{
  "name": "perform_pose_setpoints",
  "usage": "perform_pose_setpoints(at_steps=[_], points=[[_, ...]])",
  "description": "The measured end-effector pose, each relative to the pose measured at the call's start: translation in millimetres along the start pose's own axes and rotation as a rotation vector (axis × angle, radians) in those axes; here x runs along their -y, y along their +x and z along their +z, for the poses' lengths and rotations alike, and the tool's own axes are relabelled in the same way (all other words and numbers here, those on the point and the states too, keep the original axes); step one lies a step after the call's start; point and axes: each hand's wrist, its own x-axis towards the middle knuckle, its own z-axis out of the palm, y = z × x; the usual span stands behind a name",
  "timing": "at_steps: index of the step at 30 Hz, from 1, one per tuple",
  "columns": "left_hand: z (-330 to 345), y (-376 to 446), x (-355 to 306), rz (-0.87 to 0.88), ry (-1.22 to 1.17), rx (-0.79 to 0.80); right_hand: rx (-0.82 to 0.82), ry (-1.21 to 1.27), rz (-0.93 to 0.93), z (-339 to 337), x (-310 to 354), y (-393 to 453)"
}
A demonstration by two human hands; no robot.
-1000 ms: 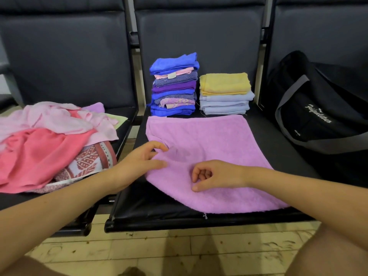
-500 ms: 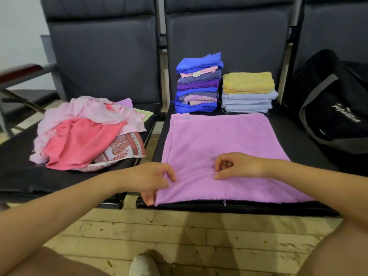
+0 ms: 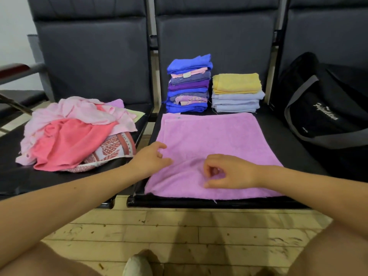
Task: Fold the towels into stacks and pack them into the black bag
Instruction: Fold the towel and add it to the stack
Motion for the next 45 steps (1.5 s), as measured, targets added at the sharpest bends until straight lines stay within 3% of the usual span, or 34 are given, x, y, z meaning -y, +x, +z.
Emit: perform_pose_setpoints(at_steps=[3, 5, 8, 13, 16, 19, 22, 25, 29, 34, 36, 40, 45], points=[[4, 10, 2, 0.196, 0.106, -0.098, 0.003, -0.135, -0.170, 4, 7, -10], [2, 17, 4, 0.326, 0.367, -0.110, 0.004, -0.237, -0.245, 8, 8, -13], [-1, 25, 10, 0.318, 0.641, -0.115, -0.028, -0.266, -0.217, 10, 7, -15], [-9, 35, 28, 0.168, 0.562, -0.161, -0.078, -0.245, -0.127, 4, 7, -13], [-14, 26, 16, 0.379, 0.441, -0.272, -0.074, -0.092, -0.003, 1, 9, -7], [-11, 0, -20, 0.523, 0.230, -0.062, -0.066, 0.200, 0.142, 0, 5, -1], [4, -18, -41, 0.484, 0.467, 0.258, -0.052, 0.416, 0.249, -1, -4, 4], [20, -18, -41, 0.475, 0.586, 0.305, -0.042, 0.518, 0.284, -1, -8, 7], [17, -11, -41, 0.434, 0.485, 0.202, 0.013, 0.327, 0.256, -3, 8, 6], [9, 2, -35, 0.344, 0.316, 0.123, 0.025, -0.313, 0.246, -9, 18, 7], [3, 8, -32, 0.359, 0.356, 0.037, 0.027, -0.336, 0.319, -21, 10, 8], [-13, 25, -17, 0.482, 0.729, -0.147, -0.057, -0.360, 0.424, -50, -15, 3], [-26, 40, 2, 0.508, 0.593, -0.151, -0.156, -0.330, 0.514, -65, -49, -10]])
